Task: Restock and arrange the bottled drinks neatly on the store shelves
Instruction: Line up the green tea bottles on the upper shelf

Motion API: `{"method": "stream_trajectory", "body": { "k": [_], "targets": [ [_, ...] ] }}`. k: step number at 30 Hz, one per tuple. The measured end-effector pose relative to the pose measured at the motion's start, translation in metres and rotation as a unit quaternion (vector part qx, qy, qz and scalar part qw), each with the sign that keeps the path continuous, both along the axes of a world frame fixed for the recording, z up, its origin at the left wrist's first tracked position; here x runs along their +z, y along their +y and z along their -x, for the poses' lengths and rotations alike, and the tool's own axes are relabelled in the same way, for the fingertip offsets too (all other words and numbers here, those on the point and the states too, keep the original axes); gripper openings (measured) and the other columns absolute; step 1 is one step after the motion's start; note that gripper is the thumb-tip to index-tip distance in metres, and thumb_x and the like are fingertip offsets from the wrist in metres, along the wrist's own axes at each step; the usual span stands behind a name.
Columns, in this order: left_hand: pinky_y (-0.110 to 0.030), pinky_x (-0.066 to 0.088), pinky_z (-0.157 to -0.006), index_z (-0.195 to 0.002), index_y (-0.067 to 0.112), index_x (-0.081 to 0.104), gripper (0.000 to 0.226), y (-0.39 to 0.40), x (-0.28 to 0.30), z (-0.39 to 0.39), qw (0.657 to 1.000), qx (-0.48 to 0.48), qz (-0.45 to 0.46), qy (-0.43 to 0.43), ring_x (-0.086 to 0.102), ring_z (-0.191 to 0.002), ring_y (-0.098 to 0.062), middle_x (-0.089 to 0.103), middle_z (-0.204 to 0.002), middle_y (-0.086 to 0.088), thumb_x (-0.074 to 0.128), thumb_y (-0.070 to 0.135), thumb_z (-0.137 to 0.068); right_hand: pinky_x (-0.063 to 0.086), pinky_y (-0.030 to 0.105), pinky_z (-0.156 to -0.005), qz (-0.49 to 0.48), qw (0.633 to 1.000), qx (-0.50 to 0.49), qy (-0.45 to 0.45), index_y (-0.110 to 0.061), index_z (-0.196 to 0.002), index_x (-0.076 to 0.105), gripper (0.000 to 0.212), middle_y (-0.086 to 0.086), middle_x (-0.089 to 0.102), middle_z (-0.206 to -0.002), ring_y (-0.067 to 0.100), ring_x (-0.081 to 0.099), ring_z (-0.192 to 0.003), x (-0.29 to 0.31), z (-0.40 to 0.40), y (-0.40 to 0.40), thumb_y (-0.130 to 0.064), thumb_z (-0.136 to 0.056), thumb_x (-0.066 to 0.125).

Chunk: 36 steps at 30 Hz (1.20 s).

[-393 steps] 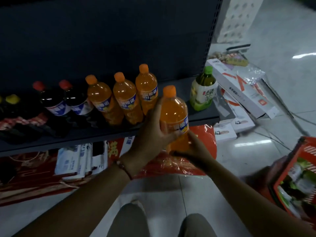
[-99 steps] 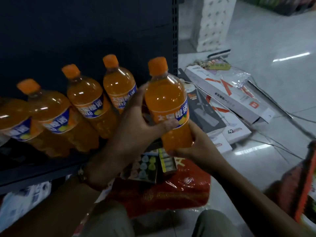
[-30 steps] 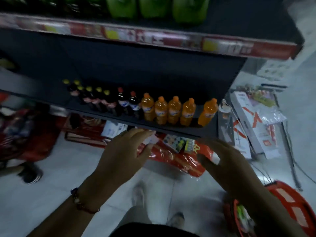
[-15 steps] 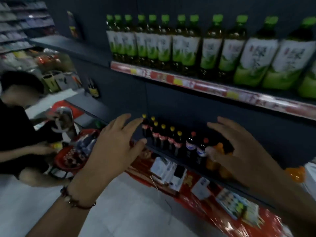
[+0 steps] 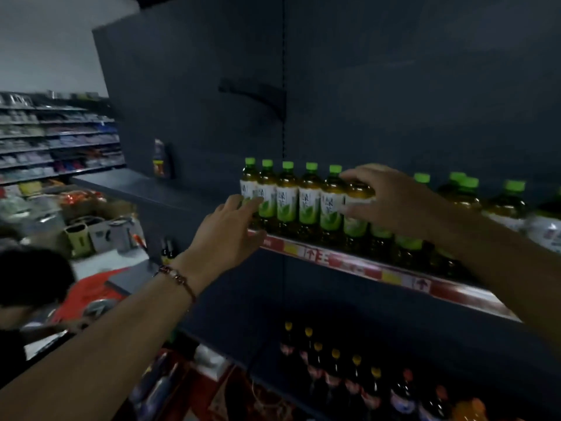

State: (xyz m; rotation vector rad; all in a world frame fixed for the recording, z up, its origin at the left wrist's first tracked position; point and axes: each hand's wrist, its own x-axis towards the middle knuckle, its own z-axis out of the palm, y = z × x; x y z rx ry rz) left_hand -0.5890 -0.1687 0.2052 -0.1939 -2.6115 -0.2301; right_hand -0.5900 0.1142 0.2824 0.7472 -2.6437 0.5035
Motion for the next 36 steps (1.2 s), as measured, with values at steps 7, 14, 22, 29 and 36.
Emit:
{"method": "stream_trajectory", "body": {
  "k": [7, 14, 22, 29, 36],
  "targets": [
    [-0.042, 0.051, -0.095, -0.152, 0.036, 0.023, 0.071, -0.048, -0.015, 0.132, 0.985, 0.013, -0.151, -0.083, 0.051, -0.121, -0.020, 0.039, -0.140, 0.004, 0.061, 0.041, -0.092, 0.036, 0.032, -0.099, -0.044, 0.999, 0.015, 0.008, -0.026, -0.146, 0.037, 0.065, 0.000, 0.034, -0.151, 0.019, 0.039, -0.133, 0.016, 0.136, -0.064, -0.044, -0.088, 0.062],
    [-0.033, 0.049, -0.098, -0.153, 0.026, 0.021, 0.083, -0.089, -0.063, 0.257, 0.904, 0.005, -0.411, -0.118, 0.049, -0.126, -0.013, 0.042, -0.150, 0.003, 0.070, 0.039, -0.088, 0.037, 0.032, -0.094, -0.048, 0.997, 0.061, 0.013, -0.029, -0.144, 0.038, 0.065, 0.000, 0.036, -0.150, 0.018, 0.040, -0.132, 0.013, 0.253, -0.145, -0.043, -0.087, 0.064],
    [-0.020, 0.051, -0.090, -0.138, 0.038, 0.045, 0.063, -0.115, -0.109, 0.299, 0.882, -0.095, -0.432, -0.161, 0.062, -0.110, 0.002, 0.065, -0.122, 0.020, 0.077, 0.034, -0.084, 0.042, 0.032, -0.089, -0.197, 0.980, 0.019, -0.027, -0.024, -0.144, 0.039, 0.064, 0.001, 0.047, -0.144, 0.021, 0.049, -0.124, 0.019, 0.324, -0.207, -0.049, -0.089, 0.059],
    [-0.022, 0.050, -0.085, -0.127, 0.042, 0.050, 0.057, -0.129, -0.128, 0.310, 0.899, -0.096, -0.413, -0.109, 0.059, -0.104, 0.008, 0.065, -0.114, 0.025, 0.079, 0.046, -0.078, 0.049, 0.028, -0.078, -0.168, 0.980, 0.020, -0.109, -0.032, -0.127, 0.056, 0.040, -0.009, 0.061, -0.119, 0.008, 0.057, -0.099, 0.024, 0.336, -0.206, -0.040, -0.089, 0.064],
    [-0.015, 0.047, -0.086, -0.131, 0.050, 0.043, 0.061, -0.138, -0.131, 0.313, 0.892, -0.172, -0.406, -0.099, 0.055, -0.110, 0.009, 0.059, -0.122, 0.027, 0.076, 0.048, -0.080, 0.042, 0.027, -0.089, -0.139, 0.980, -0.056, -0.134, -0.034, -0.146, 0.035, 0.064, -0.009, 0.047, -0.143, 0.007, 0.047, -0.119, 0.021, 0.318, -0.208, -0.047, -0.088, 0.061]
  ]
}}
